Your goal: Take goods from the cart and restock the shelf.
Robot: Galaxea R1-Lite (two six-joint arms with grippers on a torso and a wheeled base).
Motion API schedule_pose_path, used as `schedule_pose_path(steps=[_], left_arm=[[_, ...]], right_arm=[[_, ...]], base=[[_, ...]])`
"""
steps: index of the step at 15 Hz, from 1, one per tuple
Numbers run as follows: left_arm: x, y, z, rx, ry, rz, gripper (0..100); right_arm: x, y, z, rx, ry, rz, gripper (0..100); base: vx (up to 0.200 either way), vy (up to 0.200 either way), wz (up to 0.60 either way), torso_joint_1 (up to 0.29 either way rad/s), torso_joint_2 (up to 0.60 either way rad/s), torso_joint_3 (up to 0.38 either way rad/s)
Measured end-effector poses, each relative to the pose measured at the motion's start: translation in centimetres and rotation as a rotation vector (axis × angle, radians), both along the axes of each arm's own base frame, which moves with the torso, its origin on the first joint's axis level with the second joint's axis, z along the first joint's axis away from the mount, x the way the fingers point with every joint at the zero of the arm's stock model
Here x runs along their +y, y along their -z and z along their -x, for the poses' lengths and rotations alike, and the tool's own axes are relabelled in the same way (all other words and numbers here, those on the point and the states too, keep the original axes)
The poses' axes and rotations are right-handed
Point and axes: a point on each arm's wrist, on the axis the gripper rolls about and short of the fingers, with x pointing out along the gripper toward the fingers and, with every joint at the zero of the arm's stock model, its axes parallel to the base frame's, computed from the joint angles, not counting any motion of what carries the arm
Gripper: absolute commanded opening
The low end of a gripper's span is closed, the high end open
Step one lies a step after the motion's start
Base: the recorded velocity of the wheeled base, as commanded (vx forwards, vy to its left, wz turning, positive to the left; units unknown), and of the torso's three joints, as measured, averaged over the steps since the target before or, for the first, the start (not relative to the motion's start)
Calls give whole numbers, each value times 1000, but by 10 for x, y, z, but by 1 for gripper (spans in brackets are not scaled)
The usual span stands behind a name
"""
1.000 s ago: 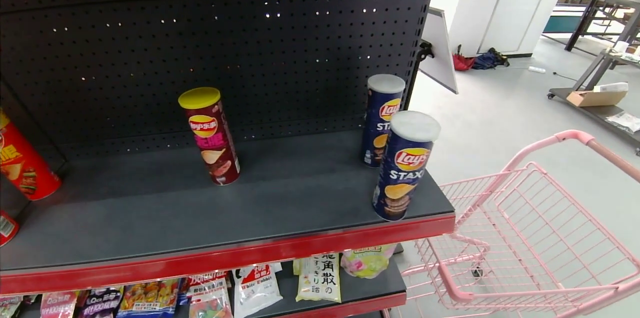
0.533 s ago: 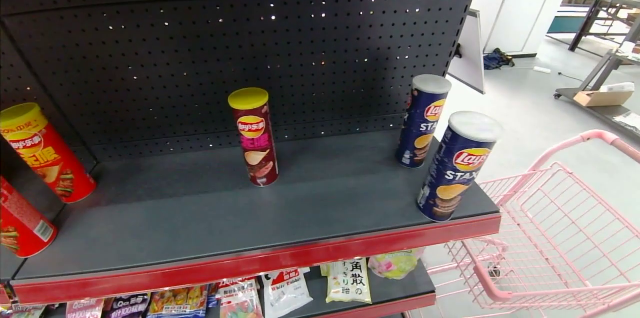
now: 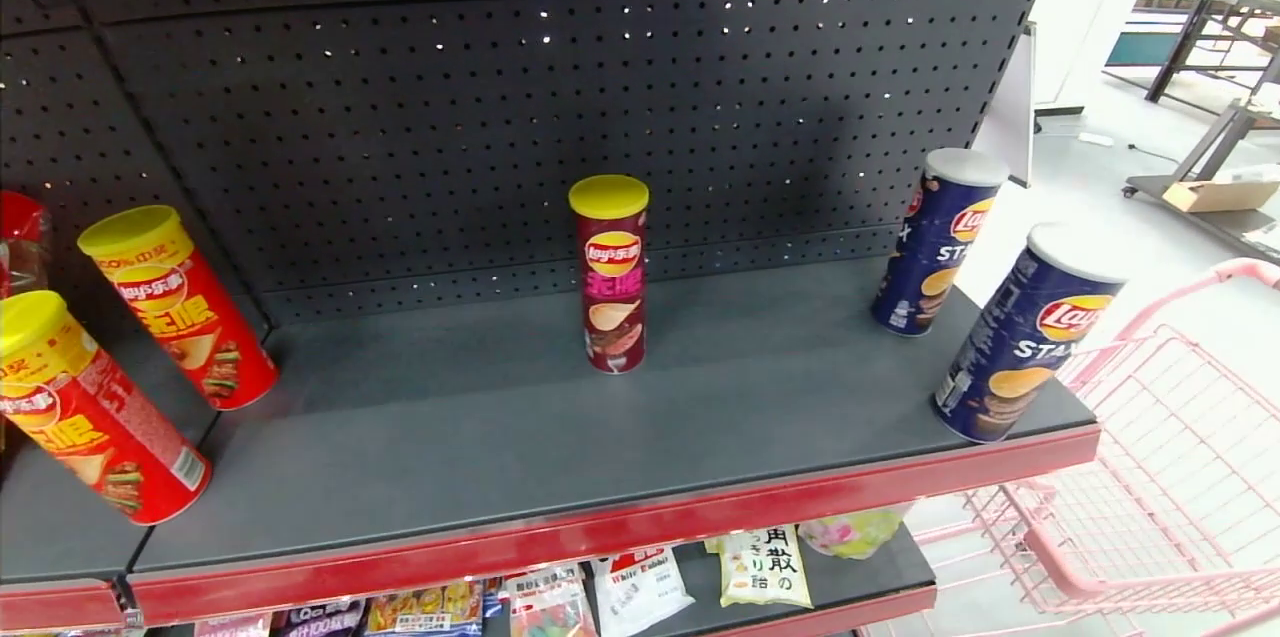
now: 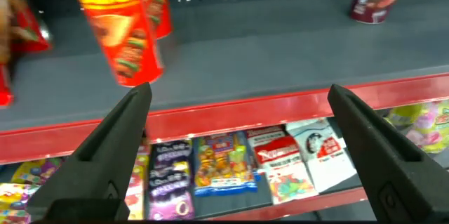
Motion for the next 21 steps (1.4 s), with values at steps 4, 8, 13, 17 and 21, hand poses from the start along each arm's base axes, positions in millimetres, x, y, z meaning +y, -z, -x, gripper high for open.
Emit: schedule_pose_path(steps=[4,8,13,17,21], left_arm=[[0,0,0,0,0,1,100],[0,0,0,1,0,4,100],[0,0,0,2,0,3,100],[-1,-1,0,-4,64,-54,100],[-2,-1,0,-8,71,-48,100]], right_arm=[[0,1,0,4,0,1,0],[0,1,0,2,-1,1,0],[0,5,2,-2,-4,1,0],[-1,21,8,-16,-17,-2,0],[-1,24,11,-31,-17,-3,0]], base=[[0,100,0,0,1,1],[0,0,0,0,0,0],[0,0,0,0,0,0],[0,0,0,0,0,0],[0,0,0,0,0,0]])
